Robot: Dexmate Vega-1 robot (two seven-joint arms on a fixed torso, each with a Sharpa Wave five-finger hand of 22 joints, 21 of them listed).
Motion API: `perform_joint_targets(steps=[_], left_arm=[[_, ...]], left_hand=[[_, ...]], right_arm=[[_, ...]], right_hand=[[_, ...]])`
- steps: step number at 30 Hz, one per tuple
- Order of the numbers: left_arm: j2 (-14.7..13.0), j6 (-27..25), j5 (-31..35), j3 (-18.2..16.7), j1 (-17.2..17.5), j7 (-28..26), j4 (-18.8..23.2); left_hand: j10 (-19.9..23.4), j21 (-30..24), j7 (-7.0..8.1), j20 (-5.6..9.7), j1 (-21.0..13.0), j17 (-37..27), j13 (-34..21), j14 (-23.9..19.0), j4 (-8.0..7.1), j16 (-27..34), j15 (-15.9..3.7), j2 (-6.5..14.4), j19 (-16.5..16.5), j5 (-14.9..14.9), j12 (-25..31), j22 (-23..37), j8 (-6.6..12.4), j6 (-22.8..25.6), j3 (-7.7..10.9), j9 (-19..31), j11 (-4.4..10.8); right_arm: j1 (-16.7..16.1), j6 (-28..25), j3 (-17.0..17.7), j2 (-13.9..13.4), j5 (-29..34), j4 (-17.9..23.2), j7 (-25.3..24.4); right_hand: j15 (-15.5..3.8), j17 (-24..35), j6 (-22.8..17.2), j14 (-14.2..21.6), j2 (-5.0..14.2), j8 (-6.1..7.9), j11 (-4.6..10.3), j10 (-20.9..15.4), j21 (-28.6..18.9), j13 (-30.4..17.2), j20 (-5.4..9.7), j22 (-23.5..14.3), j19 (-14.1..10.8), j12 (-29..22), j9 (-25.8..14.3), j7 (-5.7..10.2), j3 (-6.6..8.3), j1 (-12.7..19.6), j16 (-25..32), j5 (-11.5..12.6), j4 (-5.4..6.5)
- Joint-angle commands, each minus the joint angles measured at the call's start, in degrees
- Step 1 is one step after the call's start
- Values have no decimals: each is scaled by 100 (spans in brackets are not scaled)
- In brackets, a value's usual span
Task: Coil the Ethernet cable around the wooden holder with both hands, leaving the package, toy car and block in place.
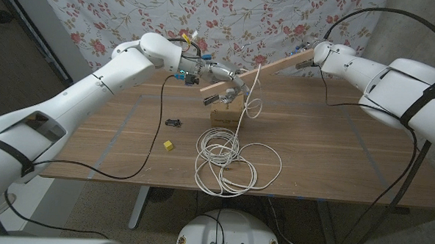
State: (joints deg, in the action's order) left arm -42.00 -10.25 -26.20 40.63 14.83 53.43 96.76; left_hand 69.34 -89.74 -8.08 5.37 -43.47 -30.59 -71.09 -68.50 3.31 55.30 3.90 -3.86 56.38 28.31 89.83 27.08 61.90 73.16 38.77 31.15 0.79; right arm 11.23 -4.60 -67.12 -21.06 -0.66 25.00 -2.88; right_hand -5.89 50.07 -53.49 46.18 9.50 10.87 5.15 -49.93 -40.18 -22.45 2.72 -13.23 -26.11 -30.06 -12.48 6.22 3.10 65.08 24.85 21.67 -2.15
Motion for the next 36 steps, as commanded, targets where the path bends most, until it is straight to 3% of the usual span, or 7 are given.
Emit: perform_joint_targets(steps=[1, 4, 9, 16, 18, 23, 36], left_arm=[[206, 182, -92, -102, -42, -280, -504], [329, 269, -103, -90, -103, -286, -736], [583, 422, -103, -39, -257, -251, -1154], [966, 552, -85, 44, -532, -211, -1759], [1077, 599, -68, 73, -613, -194, -1944], [1380, 686, 52, 252, -918, 9, -2460], [2275, 1024, 325, 560, -1654, 398, -4042]], left_hand=[[17, -31, -28, 263, -738, -1641, 2, -1321, -3, 3373, -966, 743, 18, 9, -7, 29, 38, -19, -21, 6, 57], [23, -26, -19, 269, -735, -1616, 3, -1306, -5, 3351, -966, 749, 25, 10, -7, 28, 30, -14, -21, -25, 55], [46, -38, -18, 272, -736, -1672, 3, -1332, -3, 3400, -972, 756, 33, 14, -2, 67, 42, -16, -17, -30, 60], [24, -38, -18, 269, -737, -1670, 3, -1320, 0, 3382, -973, 769, 39, 21, -9, 95, 65, -28, -9, -36, 60], [34, -52, -23, 280, -738, -1690, 3, -1329, 2, 3397, -974, 771, 40, 23, -6, 125, 69, -32, -6, -40, 61], [52, -44, -21, 287, -737, -1695, 3, -1316, 4, 3386, -976, 777, 46, 32, -2, 141, 85, -37, 0, -47, 65], [47, -29, -20, 282, -728, -1716, 2, -1316, 5, 3378, -980, 787, 67, 39, -4, 106, 124, -37, 3, -55, 64]], right_arm=[[-449, 622, 694, -163, -853, -16, 942], [-562, 629, 938, -207, -1060, -10, 1274], [-670, 580, 1205, -302, -1285, -23, 1780], [-929, 795, 1784, -419, -1839, -186, 2417], [-944, 1058, 1897, -379, -1934, -446, 2680], [-1151, 1420, 2195, -515, -2149, -455, 3506], [-1427, 1494, 2661, -551, -2473, -482, 4627]], right_hand=[[-597, -667, 513, -653, -280, 28, 44, 697, -124, 134, 316, 65, 246, 533, 25, 131, -238, -130, -822, -90, 80], [-549, -1048, 711, -1010, -317, 25, -12, 1153, -156, 234, 271, 100, 384, 900, 31, 151, -403, -245, -1164, -93, 176], [-500, -1475, 1370, -1822, -486, -49, 46, 1956, -136, 349, 218, 142, 666, 1465, 47, 170, -673, -244, -1453, -7, 182], [-335, -1727, 2055, -2355, -654, -82, 104, 2492, -43, 391, 181, 181, 979, 1784, 51, 169, -968, -375, -1429, 90, 249], [-305, -1769, 2169, -2460, -670, -75, 162, 2605, -13, 390, 185, 190, 1050, 1829, 52, 195, -1013, -382, -1431, 119, 256], [-276, -1887, 2604, -2781, -716, -82, 293, 3011, 73, 396, 203, 213, 1237, 1938, 54, 250, -1125, -304, -1433, 221, 223], [-75, -2133, 3802, -3758, -776, -100, 567, 4051, 290, 434, 123, 233, 1634, 1997, 60, 440, -1440, -168, -1437, 490, 180]])
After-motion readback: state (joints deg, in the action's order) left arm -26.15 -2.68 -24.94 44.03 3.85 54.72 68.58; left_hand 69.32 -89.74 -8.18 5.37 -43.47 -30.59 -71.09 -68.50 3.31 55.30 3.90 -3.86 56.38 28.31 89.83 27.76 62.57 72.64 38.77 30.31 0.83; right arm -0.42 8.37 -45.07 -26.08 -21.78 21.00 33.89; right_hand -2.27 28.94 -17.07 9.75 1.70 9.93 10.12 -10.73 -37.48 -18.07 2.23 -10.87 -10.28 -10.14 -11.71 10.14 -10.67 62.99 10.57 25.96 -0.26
